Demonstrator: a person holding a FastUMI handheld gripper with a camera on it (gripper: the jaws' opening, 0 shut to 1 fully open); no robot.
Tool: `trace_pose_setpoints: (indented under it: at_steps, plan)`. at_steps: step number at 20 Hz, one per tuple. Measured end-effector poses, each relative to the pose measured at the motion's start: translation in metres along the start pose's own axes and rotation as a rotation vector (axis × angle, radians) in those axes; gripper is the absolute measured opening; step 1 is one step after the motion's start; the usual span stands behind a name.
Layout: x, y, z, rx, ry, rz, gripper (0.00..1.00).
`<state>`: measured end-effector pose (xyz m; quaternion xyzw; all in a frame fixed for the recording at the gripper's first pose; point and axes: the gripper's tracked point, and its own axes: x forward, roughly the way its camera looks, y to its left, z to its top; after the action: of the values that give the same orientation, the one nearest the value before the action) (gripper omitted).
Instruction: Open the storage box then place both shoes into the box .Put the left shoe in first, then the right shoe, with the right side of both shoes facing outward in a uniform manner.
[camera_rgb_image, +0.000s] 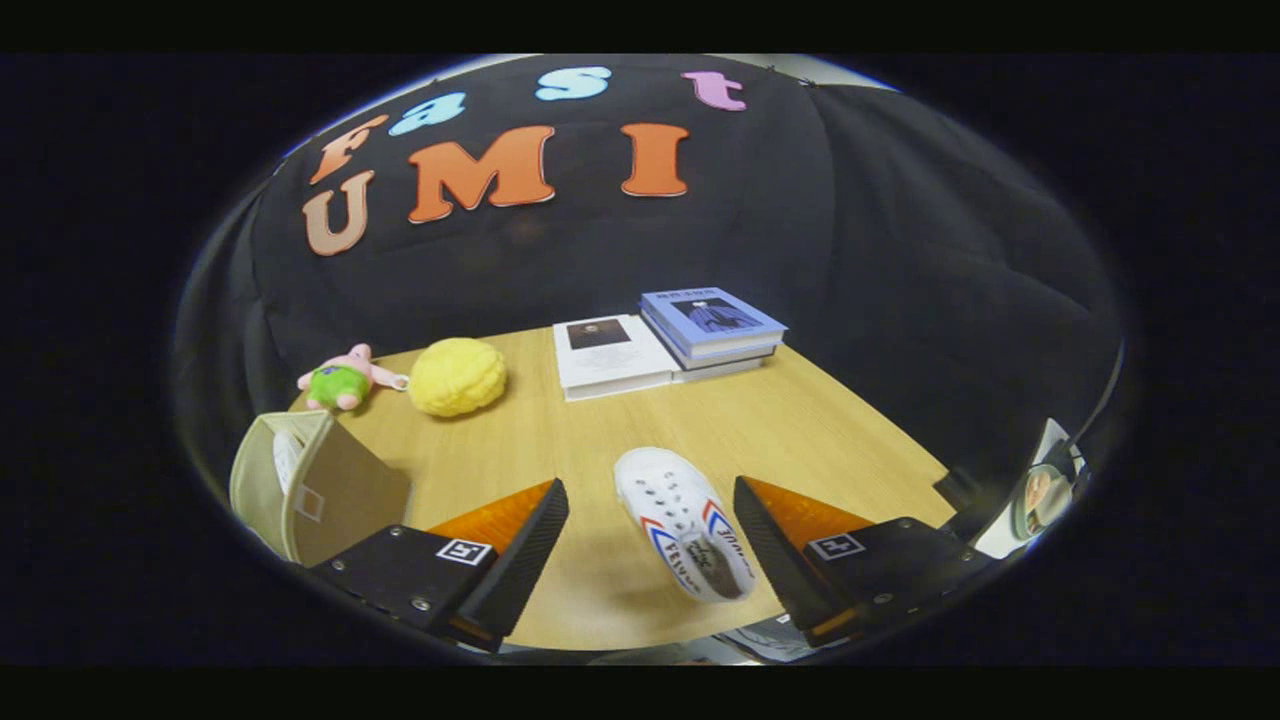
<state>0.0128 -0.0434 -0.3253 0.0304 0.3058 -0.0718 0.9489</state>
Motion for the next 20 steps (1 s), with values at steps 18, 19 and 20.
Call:
trace_pose_setpoints:
  at_steps: [18, 19, 20]
  plan:
    - [0.068, -0.045, -0.101, 0.071, 0.258, 0.045, 0.74]
    - [0.070, -0.043, -0.103, 0.077, 0.265, 0.045, 0.66]
    - [0.071, -0.040, -0.103, 0.085, 0.270, 0.052, 0.62]
